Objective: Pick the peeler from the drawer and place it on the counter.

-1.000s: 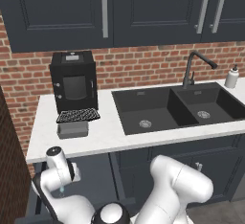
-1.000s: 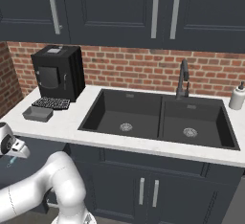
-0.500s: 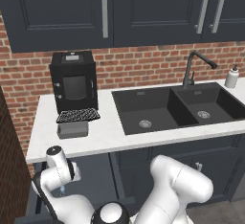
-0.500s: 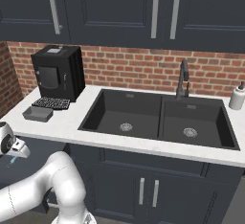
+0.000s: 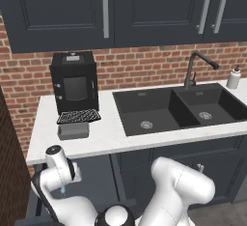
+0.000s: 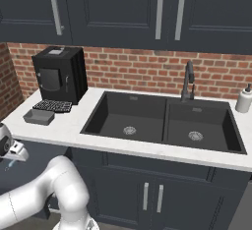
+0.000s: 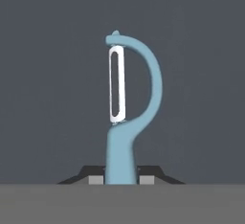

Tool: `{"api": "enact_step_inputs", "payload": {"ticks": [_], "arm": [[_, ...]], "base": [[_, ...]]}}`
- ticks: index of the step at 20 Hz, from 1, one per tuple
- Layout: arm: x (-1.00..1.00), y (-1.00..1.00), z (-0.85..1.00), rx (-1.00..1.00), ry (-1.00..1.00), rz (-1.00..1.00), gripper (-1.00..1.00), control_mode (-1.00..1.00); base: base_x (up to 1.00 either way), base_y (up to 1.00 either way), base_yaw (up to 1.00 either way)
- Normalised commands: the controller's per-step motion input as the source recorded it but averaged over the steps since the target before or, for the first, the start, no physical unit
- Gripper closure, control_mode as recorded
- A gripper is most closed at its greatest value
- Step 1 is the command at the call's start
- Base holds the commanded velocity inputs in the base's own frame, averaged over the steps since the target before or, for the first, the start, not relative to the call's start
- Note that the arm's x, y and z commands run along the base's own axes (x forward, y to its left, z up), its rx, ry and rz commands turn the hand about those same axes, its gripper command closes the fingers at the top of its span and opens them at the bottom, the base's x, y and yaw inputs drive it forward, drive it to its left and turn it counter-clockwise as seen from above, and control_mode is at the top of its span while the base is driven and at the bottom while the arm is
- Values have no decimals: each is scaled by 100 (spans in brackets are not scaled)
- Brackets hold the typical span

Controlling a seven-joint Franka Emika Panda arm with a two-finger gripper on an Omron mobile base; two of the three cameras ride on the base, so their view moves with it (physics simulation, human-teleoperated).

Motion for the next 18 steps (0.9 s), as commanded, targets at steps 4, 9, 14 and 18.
{"api": "enact_step_inputs", "payload": {"ticks": [4, 9, 14, 18], "arm": [[-39, -2, 72, 0, 0, 0, 100, -100], [-66, -2, 68, 0, 1, 0, 100, -100], [-97, -7, 13, 0, 1, 0, 100, -100], [-96, -6, 18, 0, 1, 0, 100, -100]], "base": [[0, 0, 0], [0, 0, 0], [0, 0, 0], [0, 0, 0]]}}
